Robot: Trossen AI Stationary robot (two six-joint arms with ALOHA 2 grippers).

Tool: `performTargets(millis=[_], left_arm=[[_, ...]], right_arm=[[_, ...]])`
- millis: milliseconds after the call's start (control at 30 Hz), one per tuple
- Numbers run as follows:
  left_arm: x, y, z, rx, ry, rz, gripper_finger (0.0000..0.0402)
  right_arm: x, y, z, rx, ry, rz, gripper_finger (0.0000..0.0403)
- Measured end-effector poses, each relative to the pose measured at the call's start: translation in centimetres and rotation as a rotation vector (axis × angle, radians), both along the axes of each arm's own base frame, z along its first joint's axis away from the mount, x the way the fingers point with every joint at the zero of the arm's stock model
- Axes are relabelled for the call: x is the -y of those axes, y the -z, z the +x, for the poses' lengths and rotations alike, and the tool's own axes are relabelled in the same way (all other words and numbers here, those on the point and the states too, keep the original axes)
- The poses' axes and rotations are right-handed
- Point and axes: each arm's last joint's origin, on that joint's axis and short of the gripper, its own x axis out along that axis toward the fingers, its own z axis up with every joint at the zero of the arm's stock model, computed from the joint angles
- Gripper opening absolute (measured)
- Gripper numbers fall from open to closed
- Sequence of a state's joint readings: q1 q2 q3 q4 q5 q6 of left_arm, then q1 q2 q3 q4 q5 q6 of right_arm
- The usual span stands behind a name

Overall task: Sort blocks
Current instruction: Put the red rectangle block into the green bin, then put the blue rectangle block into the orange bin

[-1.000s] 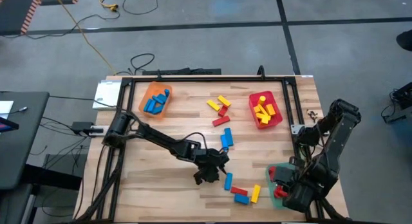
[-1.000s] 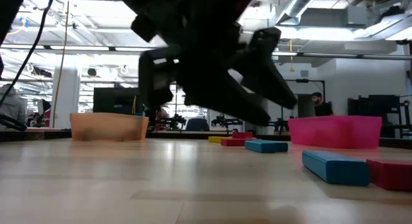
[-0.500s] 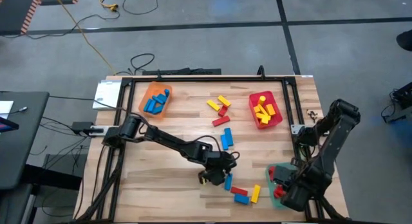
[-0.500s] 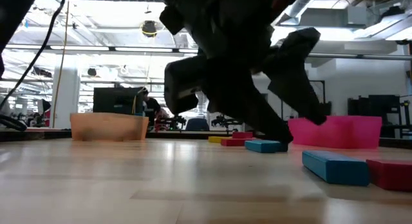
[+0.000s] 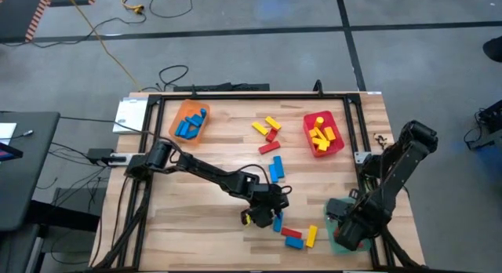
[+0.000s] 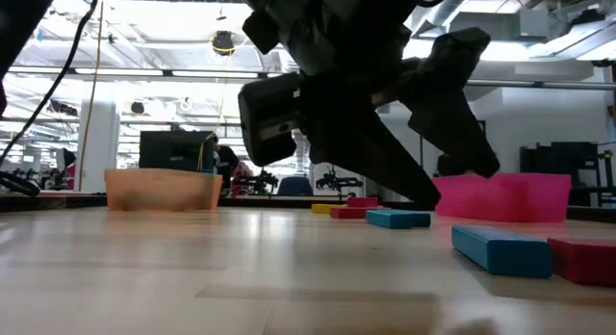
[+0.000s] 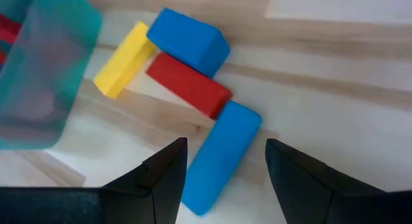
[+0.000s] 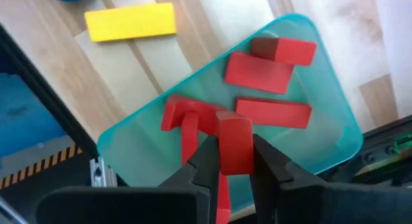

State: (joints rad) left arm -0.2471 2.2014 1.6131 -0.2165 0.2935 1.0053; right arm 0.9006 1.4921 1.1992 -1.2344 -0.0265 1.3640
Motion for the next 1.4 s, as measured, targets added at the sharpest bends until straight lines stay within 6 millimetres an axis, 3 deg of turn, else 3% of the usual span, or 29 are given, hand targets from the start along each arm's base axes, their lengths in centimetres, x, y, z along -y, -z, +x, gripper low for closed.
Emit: performTargets(millis=[367,767,967,1200,1400], left_arm=[[0.1,1.8,0.1,-0.091,-0.018,-0.067,0.0206],[-0.2,2.4,-0.4,-0.215,-0.073,-0.116,0.0206],[-0.3,2.6,-0.7,-0.259,-0.114,-0.116,0.0206],[-0.5,2.5,-0.8,-0.285,-0.216,-0.069,0.0206],[-1.0,1.7,-1.8,-0.384,-0.345,-0.046,0.0206]], right_arm=[[0.7,0.0,0.7,-0.01,0.037,-0.004,0.0084],[0.7,0.0,0.5,-0.074,0.034,0.036,0.0185],[1.0,-1.5,0.8,-0.059,0.038,0.027,0.0202],[1.2,-2.1,3.5,0.249,-0.083,-0.071,0.0196],[1.8,0.0,8.0,0.331,-0.231,-0.134,0.0196]])
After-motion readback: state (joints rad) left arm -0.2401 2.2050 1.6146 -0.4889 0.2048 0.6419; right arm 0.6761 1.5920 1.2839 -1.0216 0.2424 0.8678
